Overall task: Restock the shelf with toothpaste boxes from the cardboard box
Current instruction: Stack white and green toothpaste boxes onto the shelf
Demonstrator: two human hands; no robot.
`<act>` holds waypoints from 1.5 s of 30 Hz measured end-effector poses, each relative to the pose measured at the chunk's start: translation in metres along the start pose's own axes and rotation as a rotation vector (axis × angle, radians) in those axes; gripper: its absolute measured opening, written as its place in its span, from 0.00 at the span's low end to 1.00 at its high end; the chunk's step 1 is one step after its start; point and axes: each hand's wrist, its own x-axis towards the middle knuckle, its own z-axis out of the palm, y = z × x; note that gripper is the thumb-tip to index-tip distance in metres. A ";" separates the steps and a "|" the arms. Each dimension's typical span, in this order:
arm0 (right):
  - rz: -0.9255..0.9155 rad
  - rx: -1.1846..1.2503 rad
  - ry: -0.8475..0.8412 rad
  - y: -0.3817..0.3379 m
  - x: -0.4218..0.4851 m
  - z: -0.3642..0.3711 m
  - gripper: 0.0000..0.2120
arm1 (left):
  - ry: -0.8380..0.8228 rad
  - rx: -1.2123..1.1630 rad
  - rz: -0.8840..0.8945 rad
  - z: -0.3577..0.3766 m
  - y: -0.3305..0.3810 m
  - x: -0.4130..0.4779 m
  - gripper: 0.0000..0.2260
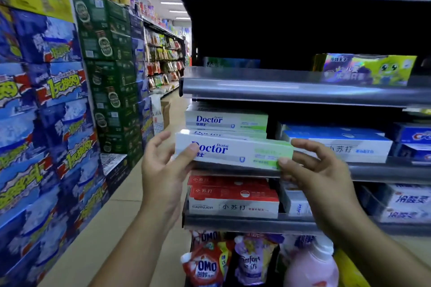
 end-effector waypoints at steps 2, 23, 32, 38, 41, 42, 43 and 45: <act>-0.043 -0.042 0.031 0.000 0.017 0.012 0.15 | 0.015 0.236 0.100 -0.002 -0.002 0.021 0.31; -0.065 -0.805 0.159 0.037 0.076 0.037 0.14 | 0.101 0.945 0.034 -0.001 -0.014 0.080 0.08; -0.087 -0.798 0.000 0.010 0.050 0.017 0.22 | 0.196 1.058 0.154 0.015 -0.010 0.053 0.18; -0.109 -0.697 0.096 -0.018 -0.037 -0.104 0.09 | -0.208 0.717 0.536 0.046 -0.065 -0.069 0.06; 0.034 -0.627 0.262 -0.015 -0.081 -0.175 0.05 | -0.446 0.645 0.280 0.068 -0.124 -0.140 0.07; 0.096 -0.619 0.324 -0.011 -0.097 -0.197 0.04 | -0.517 0.643 0.146 0.075 -0.147 -0.162 0.06; 0.162 -0.626 0.373 -0.006 -0.111 -0.217 0.04 | -0.589 0.658 0.014 0.081 -0.169 -0.182 0.06; 0.277 -0.668 0.431 0.006 -0.140 -0.253 0.04 | -0.743 0.702 -0.225 0.095 -0.215 -0.217 0.07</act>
